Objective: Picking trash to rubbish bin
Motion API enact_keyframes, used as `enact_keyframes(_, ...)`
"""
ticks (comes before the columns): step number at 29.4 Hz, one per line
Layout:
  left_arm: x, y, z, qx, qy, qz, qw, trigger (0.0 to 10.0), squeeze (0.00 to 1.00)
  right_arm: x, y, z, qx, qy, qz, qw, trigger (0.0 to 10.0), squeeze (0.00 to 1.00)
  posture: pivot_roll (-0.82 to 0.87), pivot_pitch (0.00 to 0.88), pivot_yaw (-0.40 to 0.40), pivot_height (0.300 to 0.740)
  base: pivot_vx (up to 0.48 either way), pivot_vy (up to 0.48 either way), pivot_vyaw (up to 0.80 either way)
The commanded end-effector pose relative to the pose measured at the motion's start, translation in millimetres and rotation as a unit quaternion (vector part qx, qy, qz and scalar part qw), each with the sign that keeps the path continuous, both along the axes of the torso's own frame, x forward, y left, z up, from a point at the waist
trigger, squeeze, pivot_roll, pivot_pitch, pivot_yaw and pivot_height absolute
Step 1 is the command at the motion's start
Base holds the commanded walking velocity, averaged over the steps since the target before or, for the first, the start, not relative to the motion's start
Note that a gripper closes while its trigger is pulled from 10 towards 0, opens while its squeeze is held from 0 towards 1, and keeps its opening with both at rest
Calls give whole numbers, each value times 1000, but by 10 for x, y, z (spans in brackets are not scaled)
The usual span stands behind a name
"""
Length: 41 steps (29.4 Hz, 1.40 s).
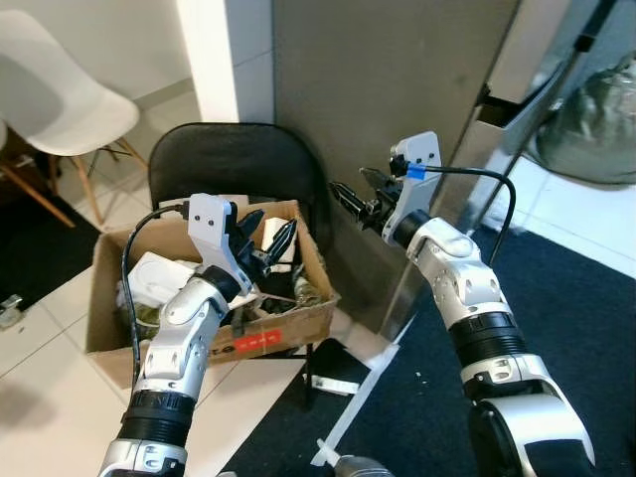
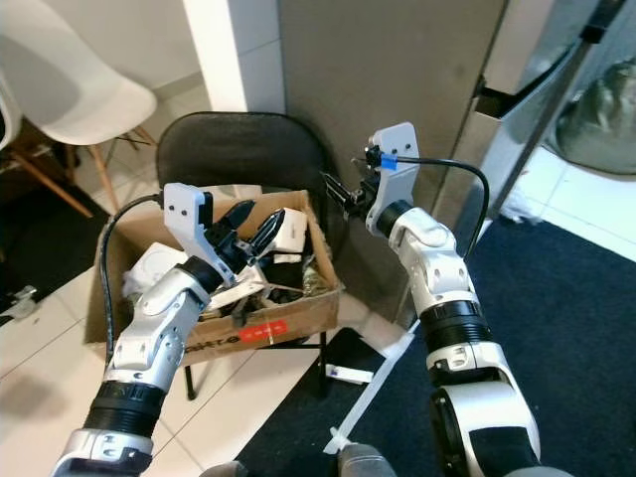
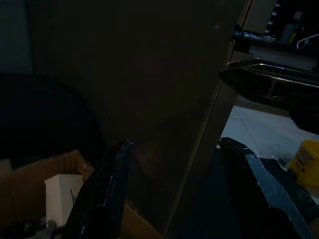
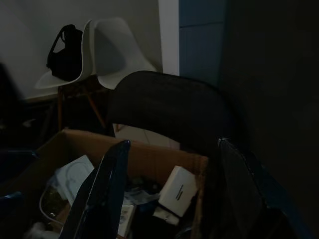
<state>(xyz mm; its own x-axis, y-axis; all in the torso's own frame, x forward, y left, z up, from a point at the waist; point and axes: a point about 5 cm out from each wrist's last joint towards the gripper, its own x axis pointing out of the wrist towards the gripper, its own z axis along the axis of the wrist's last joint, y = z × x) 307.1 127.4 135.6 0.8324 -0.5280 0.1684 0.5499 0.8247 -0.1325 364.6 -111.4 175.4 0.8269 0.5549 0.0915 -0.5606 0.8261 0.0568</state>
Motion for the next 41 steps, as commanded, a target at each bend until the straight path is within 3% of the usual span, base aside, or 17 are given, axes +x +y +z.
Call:
enact_keyframes(1, -1, 21, -3, 1, 1, 2, 1000, 10000, 0, 3, 26, 2, 2, 0, 3, 1000, 10000, 0, -53, 0, -48, 740, 0, 0, 0)
enact_keyframes(5, -1, 21, -4, 1, 0, 1, 1000, 10000, 0, -3, 31, 9, 2, -5, 6, 1000, 10000, 0, -53, 0, -48, 740, 0, 0, 0)
enact_keyframes(22, -6, 25, -22, 3, 0, -3, 1000, 10000, 0, -12, 46, 8, 1, -10, 15, 1000, 10000, 0, -53, 0, -48, 740, 0, 0, 800)
enact_keyframes(30, -11, 107, -66, -1, -3, 28, 1000, 10000, 0, -14, 8, 0, -10, -19, 9, 1000, 10000, 0, -53, 0, -48, 740, 0, 0, 800)
enact_keyframes(41, -8, 109, -69, -6, -3, 30, 1000, 10000, 0, -14, 5, -1, -13, -22, 10, 1000, 10000, 0, -53, 0, -48, 740, 0, 0, 800)
